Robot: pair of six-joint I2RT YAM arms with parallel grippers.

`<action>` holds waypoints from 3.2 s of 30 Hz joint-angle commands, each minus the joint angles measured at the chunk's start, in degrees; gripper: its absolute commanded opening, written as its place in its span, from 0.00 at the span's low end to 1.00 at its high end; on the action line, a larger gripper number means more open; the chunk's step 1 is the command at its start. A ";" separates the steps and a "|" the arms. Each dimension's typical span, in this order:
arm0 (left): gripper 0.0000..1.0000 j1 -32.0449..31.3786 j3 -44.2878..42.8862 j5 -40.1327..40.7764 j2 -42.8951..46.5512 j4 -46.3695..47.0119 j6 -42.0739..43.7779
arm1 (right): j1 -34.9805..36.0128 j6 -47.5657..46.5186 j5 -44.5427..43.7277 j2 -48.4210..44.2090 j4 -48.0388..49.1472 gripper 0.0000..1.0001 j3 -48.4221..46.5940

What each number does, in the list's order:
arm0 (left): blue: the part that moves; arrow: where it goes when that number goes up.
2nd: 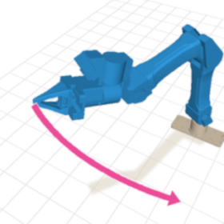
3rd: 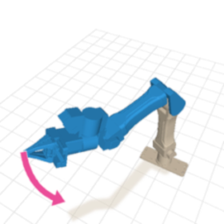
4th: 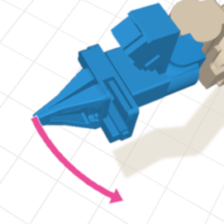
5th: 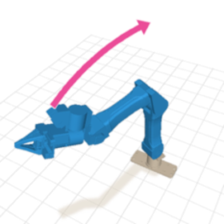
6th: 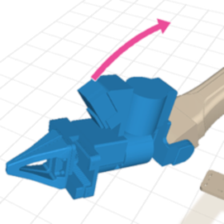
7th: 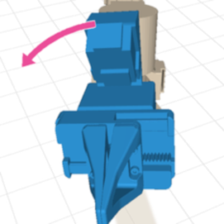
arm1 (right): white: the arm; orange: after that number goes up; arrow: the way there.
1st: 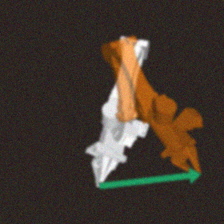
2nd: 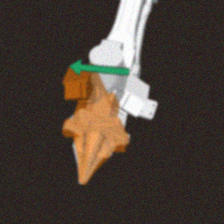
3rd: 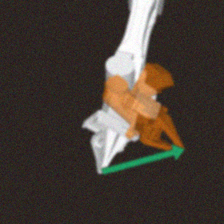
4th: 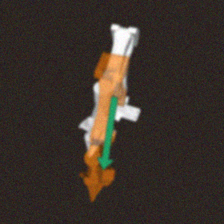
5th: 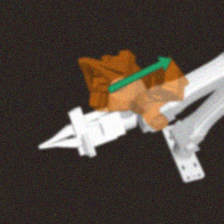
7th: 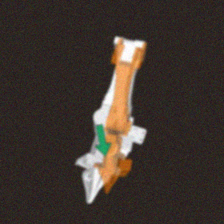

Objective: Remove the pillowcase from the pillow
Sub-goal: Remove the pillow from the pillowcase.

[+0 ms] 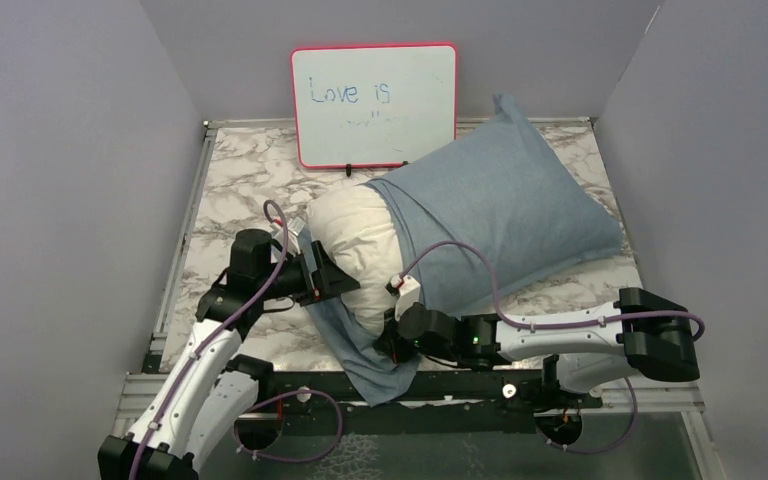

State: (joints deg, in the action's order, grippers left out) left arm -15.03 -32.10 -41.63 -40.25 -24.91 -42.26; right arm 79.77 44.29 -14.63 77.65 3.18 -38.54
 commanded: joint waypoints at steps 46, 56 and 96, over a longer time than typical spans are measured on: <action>0.00 -18.03 -7.55 20.01 -9.82 16.80 -16.74 | 4.31 5.25 -16.55 -10.34 -7.62 0.38 6.29; 0.00 -17.85 -3.19 22.63 0.97 8.54 -17.92 | -2.24 14.08 -11.39 -14.82 -15.55 0.51 5.03; 0.00 -17.93 -25.48 19.16 -11.72 16.14 -19.86 | -2.25 10.47 -31.95 -14.29 -0.64 0.37 3.65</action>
State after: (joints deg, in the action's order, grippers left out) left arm -33.06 -51.99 -21.54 -52.51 -17.74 -60.88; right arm 77.67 55.11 -39.64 63.42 -2.04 -35.66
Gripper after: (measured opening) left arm 0.020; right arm 0.474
